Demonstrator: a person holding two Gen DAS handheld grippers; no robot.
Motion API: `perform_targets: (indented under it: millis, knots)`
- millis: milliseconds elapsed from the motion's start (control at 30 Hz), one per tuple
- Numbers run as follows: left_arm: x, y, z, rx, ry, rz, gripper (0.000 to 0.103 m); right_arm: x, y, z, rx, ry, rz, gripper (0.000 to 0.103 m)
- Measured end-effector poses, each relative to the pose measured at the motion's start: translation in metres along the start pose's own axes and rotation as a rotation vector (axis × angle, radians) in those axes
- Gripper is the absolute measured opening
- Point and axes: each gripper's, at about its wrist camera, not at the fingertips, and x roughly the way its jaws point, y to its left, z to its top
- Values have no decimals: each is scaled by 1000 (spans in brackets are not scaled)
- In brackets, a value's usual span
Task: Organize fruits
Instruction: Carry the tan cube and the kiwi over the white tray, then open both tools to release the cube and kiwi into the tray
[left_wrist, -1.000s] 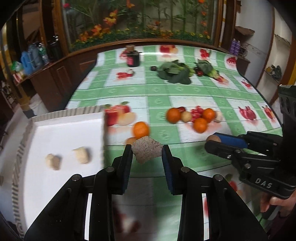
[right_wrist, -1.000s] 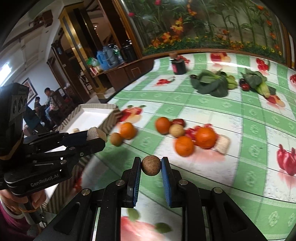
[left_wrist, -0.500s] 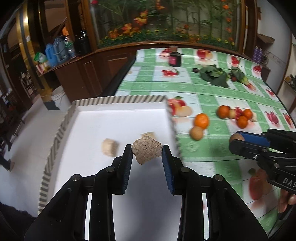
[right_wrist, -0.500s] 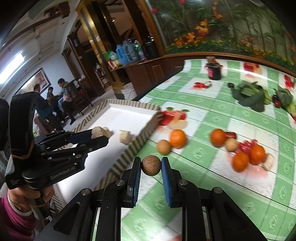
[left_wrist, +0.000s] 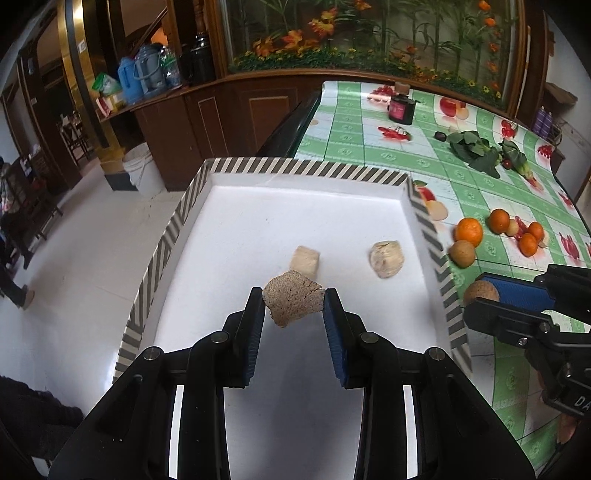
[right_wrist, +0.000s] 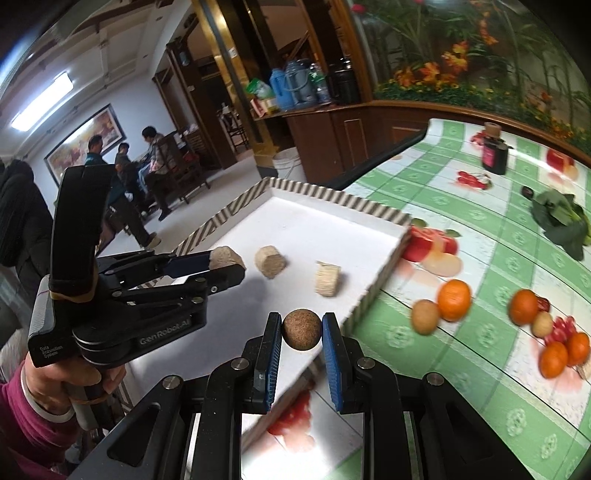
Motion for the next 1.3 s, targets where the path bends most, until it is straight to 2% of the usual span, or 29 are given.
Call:
perform_targets:
  millis: [300,633,900,1000,1067,1300]
  knots:
    - [10,11,-3,-21,34,-3,32,34,11,6,-40,54,12,21]
    - [17,13,-3,-30,66,7,32,64,15,5,-85,92,-24,21]
    - [22,15,-6,-47,99,16,32,67,20,3,-119,92,-35,22]
    - [23,16,-8,-53,108,16,37,67,23,3,-133,91,-23,32]
    - [21,18,-8,-62,104,15,45,66,25,2,-142,93,-29,34]
    - [6,9,-4,-60,65,4,45,36,15,0,-89,43,-6,34]
